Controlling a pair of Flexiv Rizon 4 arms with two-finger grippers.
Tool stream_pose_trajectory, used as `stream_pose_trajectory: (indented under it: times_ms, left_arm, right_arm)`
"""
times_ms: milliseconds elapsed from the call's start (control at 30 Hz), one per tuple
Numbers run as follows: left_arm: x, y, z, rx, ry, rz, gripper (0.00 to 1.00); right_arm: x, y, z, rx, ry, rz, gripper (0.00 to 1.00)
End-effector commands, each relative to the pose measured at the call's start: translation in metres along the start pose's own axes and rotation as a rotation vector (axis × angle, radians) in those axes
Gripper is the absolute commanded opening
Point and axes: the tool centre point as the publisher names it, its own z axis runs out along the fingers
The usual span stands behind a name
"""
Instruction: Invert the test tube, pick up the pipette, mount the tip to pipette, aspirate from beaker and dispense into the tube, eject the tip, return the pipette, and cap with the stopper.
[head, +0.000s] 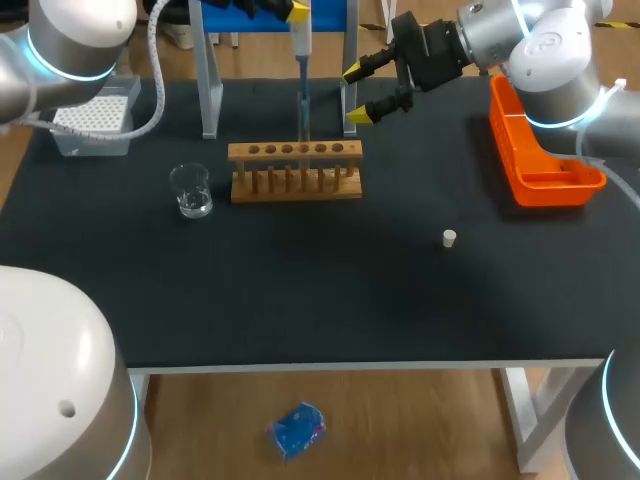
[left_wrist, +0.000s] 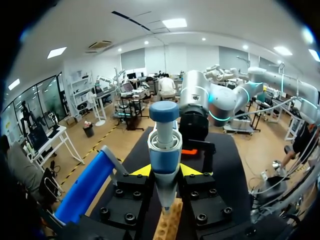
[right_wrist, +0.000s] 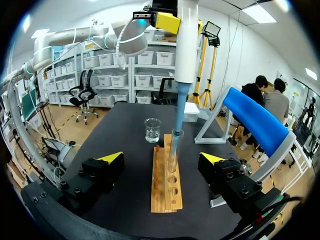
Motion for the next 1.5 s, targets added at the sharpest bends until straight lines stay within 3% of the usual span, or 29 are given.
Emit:
stream_pose_trajectory:
  times_ms: [33,1500]
  left_arm:
    - [-0.0026,-0.0017,-0.0011,-0.003,-0.001,0.002,0.00]
    - [0.0011,0.0020,0.0018,-0.008,-0.002,0.003,0.00]
  right_arm:
    - [0.0002,-0.0004,-0.0004,0.000,0.000,-0.001,1.00]
    - [0.0002,-0.0004,-0.0004,0.000,0.000,-0.001,1.00]
